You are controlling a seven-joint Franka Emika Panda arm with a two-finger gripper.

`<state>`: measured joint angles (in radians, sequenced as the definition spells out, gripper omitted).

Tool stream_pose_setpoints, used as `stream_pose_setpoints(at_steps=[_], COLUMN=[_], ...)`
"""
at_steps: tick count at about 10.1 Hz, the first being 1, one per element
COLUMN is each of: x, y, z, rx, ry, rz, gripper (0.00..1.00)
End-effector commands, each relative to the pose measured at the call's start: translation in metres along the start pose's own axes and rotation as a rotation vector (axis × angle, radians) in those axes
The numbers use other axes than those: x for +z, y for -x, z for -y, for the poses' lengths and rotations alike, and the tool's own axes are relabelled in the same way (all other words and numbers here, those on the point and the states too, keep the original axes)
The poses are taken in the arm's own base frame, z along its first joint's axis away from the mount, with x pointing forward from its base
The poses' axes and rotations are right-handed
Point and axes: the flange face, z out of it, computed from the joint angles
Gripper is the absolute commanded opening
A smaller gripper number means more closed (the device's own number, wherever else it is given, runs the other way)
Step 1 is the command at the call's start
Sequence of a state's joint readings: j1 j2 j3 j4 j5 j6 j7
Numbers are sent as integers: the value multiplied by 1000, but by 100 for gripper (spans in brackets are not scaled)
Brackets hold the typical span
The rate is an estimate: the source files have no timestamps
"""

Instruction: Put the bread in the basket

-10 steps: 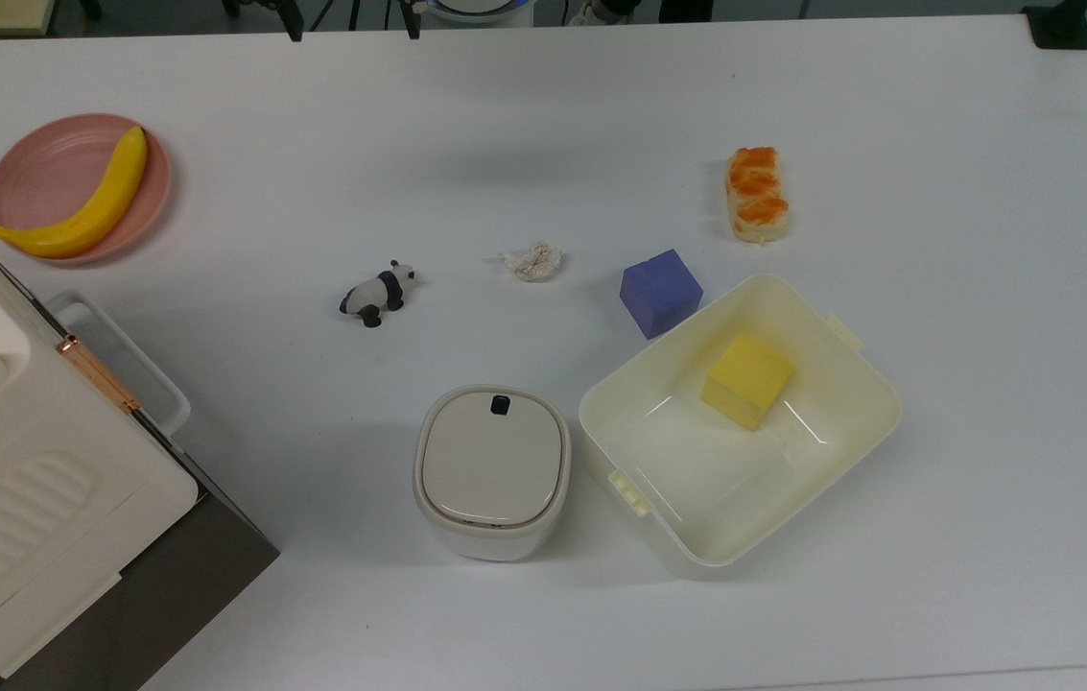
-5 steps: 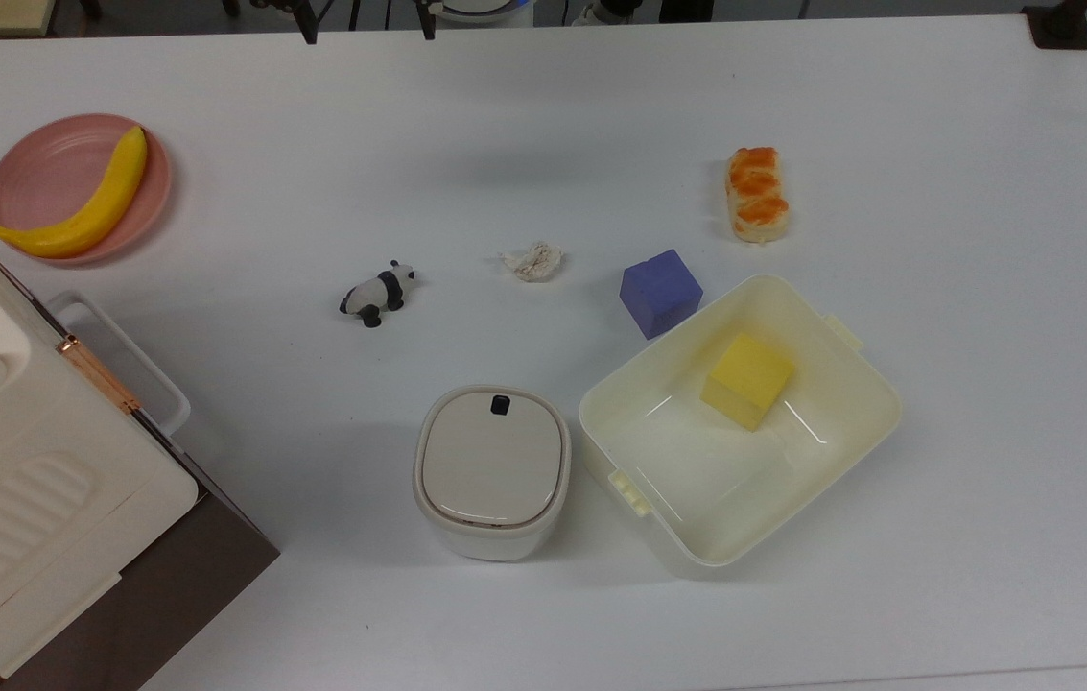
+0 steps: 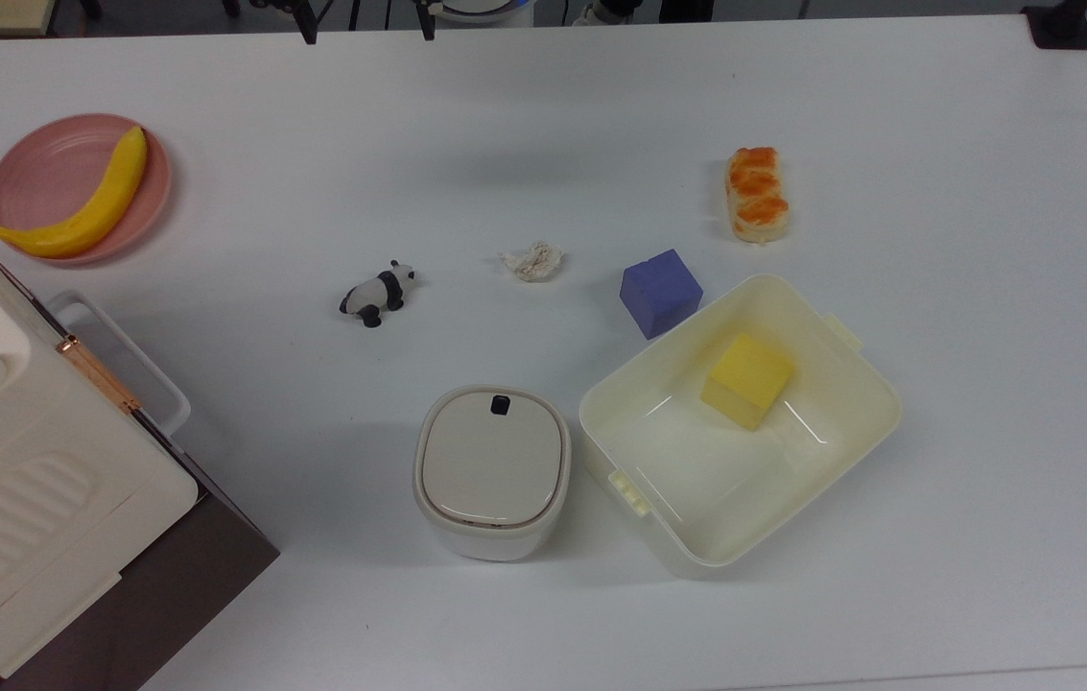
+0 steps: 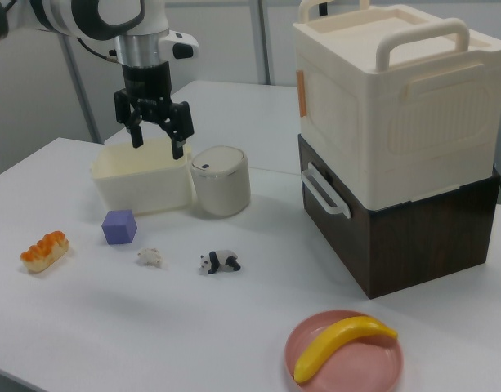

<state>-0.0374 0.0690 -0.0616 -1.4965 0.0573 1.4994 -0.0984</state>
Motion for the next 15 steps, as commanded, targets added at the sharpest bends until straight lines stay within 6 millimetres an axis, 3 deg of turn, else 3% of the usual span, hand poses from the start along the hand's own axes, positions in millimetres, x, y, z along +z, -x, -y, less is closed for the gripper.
stream_pose_setpoints(at_steps=[1,7,10,12,15], x=[7,14,37,38,63], y=[-4,-3,-4,-7,-10], z=[2,9,40,41,98], rx=[-11,-23,-29,-18,-85], ry=[-14,-16,-15,-13,-12], rz=[-6,36,93,83,125], gripper=[100,100,100,100,100])
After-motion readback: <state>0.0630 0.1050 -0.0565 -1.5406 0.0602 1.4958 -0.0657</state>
